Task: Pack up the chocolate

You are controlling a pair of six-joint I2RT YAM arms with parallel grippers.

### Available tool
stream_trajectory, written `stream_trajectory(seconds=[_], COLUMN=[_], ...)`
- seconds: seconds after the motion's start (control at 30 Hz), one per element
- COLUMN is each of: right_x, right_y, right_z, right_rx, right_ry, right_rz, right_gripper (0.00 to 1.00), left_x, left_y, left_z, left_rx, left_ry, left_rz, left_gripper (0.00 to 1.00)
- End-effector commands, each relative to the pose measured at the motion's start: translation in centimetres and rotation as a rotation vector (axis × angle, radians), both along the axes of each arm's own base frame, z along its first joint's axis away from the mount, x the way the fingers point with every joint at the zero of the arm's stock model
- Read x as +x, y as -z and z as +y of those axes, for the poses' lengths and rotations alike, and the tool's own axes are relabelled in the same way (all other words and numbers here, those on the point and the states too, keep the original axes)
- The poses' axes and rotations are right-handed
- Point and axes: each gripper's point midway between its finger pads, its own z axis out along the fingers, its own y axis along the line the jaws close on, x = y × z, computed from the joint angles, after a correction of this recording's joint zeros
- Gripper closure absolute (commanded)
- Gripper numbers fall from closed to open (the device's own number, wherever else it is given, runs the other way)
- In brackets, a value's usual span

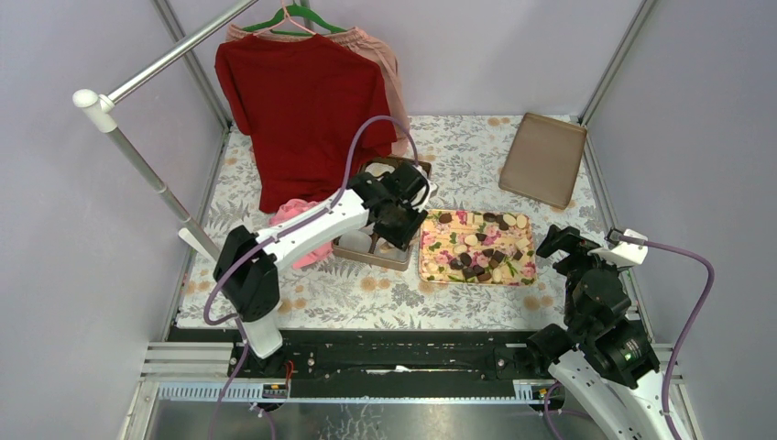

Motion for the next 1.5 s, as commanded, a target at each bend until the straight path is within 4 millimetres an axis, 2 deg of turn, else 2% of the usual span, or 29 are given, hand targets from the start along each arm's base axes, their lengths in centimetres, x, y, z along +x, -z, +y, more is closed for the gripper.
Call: stream_trajectory(seconds=[0.0, 0.3, 0.5, 0.9, 1.17, 1.47], right_x=[0.1, 0.2, 0.3, 0.2, 0.2, 0.2], right_y=[-0.9, -0.8, -0.7, -0.8, -0.7, -0.7], right_z=[0.2, 0.2, 0.2, 0.2, 0.1, 0.1], right_rx=[0.017, 0.014, 0.011, 0.012, 0.008, 0.006], right_ry=[-0.006, -0.004, -0.004, -0.004, -0.003, 0.000], right_rz=[-0.038, -0.032, -0.029, -0.032, -0.030, -0.029], right_gripper=[0.00, 0.00, 0.00, 0.00, 0.00, 0.00], left_x=[-1.1, -3.4, -4.1, -4.1, -4.1, -4.1], left_y=[0.8, 3.0, 3.7, 5.5, 6.9, 7.1], left_z=[-1.3, -3.9, -5.2, -5.7, -5.1, -5.7], left_rx=[0.016, 0.094, 0.105, 0.161, 0.212, 0.198], left_ry=[0.095, 0.221, 0.263, 0.276, 0.270, 0.270], left_rz=[0.011, 0.045, 0.050, 0.058, 0.076, 0.091], left_gripper=[0.53, 0.53, 0.52, 0.51, 0.50, 0.54])
